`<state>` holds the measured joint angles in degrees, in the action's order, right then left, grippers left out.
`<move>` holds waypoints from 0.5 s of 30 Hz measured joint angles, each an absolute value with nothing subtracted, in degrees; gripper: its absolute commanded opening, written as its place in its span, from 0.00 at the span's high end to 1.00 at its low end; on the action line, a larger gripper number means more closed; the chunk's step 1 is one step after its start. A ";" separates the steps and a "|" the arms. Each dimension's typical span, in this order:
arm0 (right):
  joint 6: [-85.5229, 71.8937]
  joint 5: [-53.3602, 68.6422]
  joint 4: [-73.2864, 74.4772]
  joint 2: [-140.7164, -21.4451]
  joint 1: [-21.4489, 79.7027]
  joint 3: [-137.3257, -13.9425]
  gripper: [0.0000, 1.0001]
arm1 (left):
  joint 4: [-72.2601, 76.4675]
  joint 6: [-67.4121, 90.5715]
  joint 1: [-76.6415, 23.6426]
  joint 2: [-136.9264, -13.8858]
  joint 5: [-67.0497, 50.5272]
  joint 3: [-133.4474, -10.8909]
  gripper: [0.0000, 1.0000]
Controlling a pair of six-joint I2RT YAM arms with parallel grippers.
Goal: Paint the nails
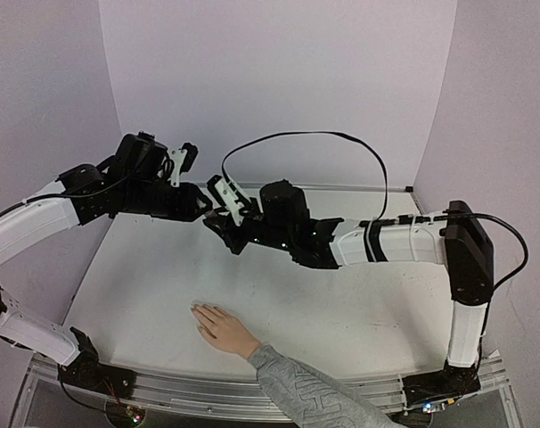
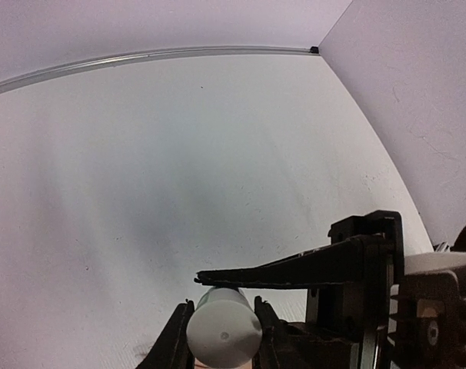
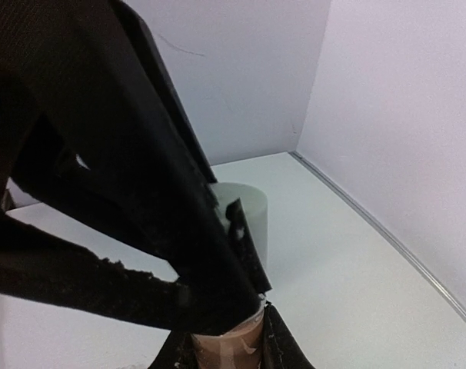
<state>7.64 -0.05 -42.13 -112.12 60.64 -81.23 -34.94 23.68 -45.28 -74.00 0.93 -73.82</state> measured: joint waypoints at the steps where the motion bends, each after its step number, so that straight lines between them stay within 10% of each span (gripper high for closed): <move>1: 7.20 2.63 -42.19 -112.12 60.07 -81.03 1.00 | -34.59 23.24 -45.23 -73.56 0.32 -73.23 1.00; 15: -12.16 60.03 -45.56 -112.09 49.15 -79.18 1.00 | -31.24 2.87 -44.23 -71.81 -24.53 -70.30 1.00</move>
<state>-12.16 60.03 -45.56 -112.09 49.15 -79.18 -31.24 2.87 -44.23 -71.81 -24.53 -70.30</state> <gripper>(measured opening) 0.220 0.232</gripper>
